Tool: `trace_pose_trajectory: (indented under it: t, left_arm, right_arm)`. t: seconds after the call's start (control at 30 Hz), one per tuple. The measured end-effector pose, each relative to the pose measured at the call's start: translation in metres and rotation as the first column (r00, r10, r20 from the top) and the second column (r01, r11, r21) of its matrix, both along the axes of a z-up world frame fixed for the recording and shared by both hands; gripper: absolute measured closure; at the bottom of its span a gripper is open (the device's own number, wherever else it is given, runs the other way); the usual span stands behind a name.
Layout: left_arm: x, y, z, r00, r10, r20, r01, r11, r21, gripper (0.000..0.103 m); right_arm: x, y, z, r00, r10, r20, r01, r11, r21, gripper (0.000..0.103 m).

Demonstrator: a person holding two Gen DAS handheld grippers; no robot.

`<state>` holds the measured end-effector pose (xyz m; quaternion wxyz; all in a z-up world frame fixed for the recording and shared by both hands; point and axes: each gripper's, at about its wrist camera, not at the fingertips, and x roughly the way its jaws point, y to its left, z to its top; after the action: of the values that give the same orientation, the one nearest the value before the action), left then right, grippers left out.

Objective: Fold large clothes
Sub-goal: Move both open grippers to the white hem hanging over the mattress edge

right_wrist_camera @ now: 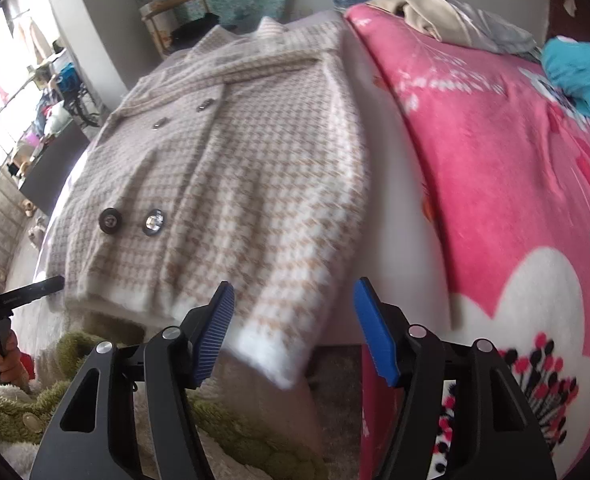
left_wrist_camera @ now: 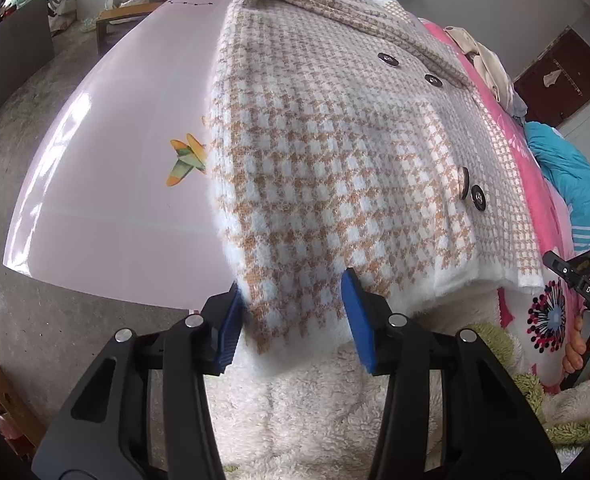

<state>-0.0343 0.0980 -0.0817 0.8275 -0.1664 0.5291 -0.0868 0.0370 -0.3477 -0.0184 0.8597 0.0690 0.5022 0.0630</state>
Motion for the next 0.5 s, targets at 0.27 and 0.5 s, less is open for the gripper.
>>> trace_pose_trajectory:
  t: [0.27, 0.5]
  left_arm:
    - [-0.001, 0.001, -0.001, 1.000, -0.008, 0.006, 0.008, 1.000, 0.000, 0.059]
    - [-0.001, -0.001, -0.001, 1.000, -0.010, 0.007, 0.010, 1.000, 0.003, 0.059]
  right_arm:
    - [-0.002, -0.004, -0.020, 0.996, -0.028, -0.085, 0.034, 0.997, 0.070, 0.058]
    - [-0.005, 0.005, -0.026, 0.994, -0.007, -0.112, 0.014, 0.998, 0.068, 0.065]
